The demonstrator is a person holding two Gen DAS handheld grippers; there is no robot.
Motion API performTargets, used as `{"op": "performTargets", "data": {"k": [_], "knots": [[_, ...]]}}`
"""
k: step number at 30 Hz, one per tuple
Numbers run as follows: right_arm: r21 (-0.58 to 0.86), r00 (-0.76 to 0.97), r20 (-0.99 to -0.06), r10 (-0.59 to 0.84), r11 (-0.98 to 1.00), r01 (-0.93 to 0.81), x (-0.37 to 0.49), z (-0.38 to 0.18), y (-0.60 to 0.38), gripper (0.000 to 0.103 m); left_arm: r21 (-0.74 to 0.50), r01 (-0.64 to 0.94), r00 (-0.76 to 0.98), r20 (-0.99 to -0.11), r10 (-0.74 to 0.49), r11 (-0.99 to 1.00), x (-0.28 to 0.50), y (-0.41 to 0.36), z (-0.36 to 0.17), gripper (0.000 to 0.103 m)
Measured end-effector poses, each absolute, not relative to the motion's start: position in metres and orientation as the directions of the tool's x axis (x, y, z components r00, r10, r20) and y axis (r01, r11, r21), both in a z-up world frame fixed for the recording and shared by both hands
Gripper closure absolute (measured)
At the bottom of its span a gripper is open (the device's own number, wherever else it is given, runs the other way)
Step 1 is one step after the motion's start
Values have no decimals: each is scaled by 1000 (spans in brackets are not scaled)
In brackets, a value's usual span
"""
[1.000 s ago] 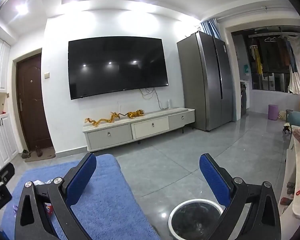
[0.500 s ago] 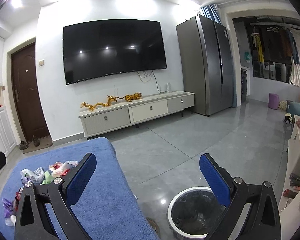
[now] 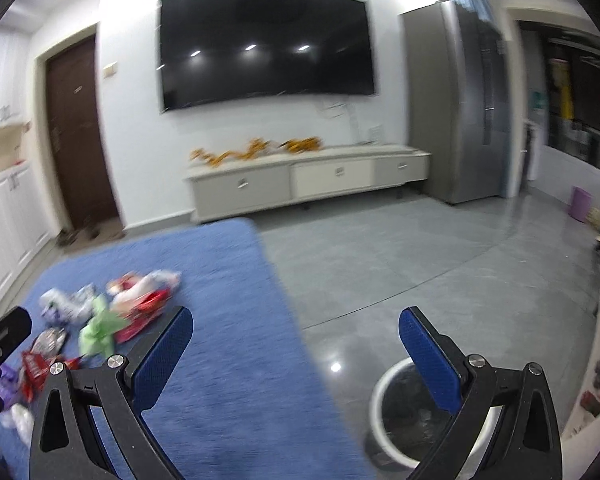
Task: Collect trash
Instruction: 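Move both tools down toward the wrappers on the blue rug, then grasp the red chip bag with the right tool while the left tool grasps the purple bag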
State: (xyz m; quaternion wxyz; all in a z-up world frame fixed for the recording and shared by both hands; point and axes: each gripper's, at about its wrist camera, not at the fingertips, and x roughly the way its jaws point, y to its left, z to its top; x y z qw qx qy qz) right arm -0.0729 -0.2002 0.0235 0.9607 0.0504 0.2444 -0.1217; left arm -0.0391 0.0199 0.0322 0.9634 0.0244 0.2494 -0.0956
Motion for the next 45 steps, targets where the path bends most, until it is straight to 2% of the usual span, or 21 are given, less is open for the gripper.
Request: {"op": "performTargets", "data": {"k": [7,12,16,20,25,28,35,39,41,42,44,45], "knots": [[80,832,-553,52,997,-9,-42,7,-121,0,-111,76,823,-554,-126,991,-27,147,6,0],[74,774,-589,231,970,-233,-29,-7,-50,13,-124,27,776,-623,-99,992,-21,200,-21,0],[103,709,-627,323,936,-335,-19,-23,-17,26,-189,37,716,-680,-159,981,-18,221,-48,4],[109,675,-651,348,922,-370,-9,-37,3,32,-205,56,686,-703,-187,977,-18,223,-63,7],[132,646,-671,364,916,-380,1,-44,9,44,-258,48,652,-723,-226,965,-9,227,-72,25],[142,637,-675,373,913,-383,2,-49,13,52,-321,36,643,-718,-268,946,-6,237,-74,27],[163,628,-670,396,904,-395,5,-51,14,55,-400,25,645,-694,-320,916,-5,253,-67,28],[159,627,-668,400,900,-405,5,-50,14,56,-401,10,648,-695,-311,916,-3,257,-66,28],[162,618,-676,402,899,-408,6,-53,13,66,-397,1,631,-712,-309,918,-2,255,-72,39],[162,614,-680,400,899,-406,7,-55,12,68,-400,3,619,-719,-316,916,0,253,-75,49],[163,612,-684,398,901,-403,6,-55,11,77,-403,5,611,-724,-321,915,-1,251,-78,52],[162,611,-685,396,901,-403,6,-56,9,79,-395,7,614,-724,-316,919,-2,249,-78,57]]}}
